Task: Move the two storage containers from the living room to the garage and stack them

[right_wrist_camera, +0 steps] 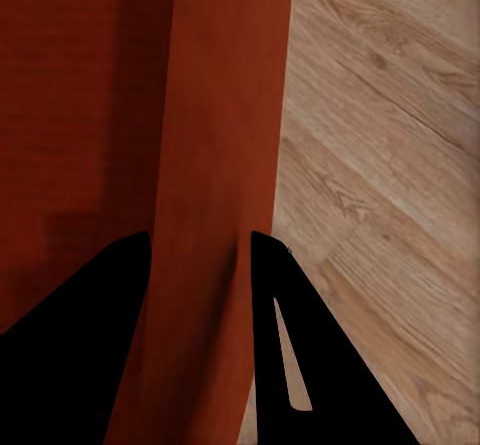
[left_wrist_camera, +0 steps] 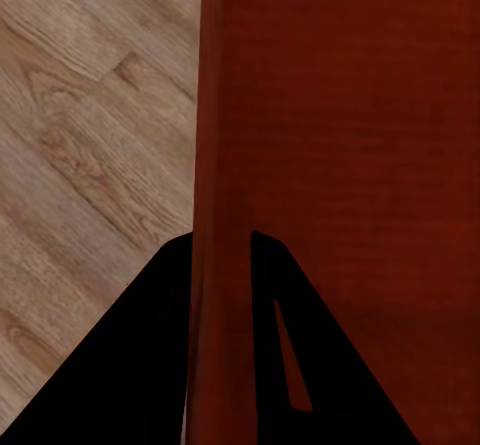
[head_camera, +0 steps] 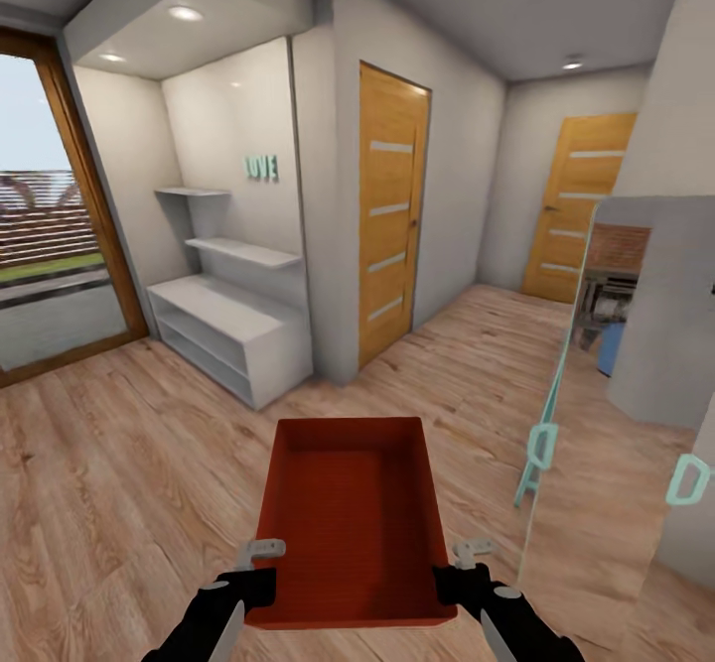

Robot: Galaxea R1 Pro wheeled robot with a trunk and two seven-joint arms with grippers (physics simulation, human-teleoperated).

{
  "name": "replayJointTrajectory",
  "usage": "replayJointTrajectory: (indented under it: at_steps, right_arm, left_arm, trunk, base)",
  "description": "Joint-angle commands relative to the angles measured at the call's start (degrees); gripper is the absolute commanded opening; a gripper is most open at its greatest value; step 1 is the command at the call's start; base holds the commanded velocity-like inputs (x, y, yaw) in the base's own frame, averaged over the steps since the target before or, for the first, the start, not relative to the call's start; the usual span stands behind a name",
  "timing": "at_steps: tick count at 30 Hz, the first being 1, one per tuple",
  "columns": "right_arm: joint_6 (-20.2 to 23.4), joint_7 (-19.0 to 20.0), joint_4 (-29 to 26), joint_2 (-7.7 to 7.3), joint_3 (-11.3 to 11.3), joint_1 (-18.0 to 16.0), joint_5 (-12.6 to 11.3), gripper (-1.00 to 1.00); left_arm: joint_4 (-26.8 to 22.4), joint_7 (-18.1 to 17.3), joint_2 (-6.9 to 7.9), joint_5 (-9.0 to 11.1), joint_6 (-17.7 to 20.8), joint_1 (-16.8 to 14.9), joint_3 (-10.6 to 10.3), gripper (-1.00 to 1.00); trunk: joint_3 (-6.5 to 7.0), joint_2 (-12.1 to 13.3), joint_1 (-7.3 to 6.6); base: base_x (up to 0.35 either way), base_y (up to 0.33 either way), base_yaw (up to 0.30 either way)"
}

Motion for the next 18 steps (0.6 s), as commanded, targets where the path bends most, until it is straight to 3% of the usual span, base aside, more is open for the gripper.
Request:
replayJointTrajectory:
  at_steps: [1, 18]
  right_arm:
    - [-0.5, 1.3, -1.1, -0.05, 0.5, 0.0, -0.9, -1.00]
    - [-1.3, 1.3, -1.1, -0.05, 0.5, 0.0, -1.0, -1.00]
  left_arm:
    - [0.0, 0.9, 0.35, -0.9, 0.5, 0.0, -0.1, -1.00]
    - [0.0, 0.9, 0.35, -0.9, 0.5, 0.0, -0.1, -1.00]
  trunk:
    - [-0.09, -0.1, 0.05]
    - [-0.09, -0.1, 0.05]
  base:
    - [0.329, 0.116, -0.016]
    - [0.329, 0.122, -0.002]
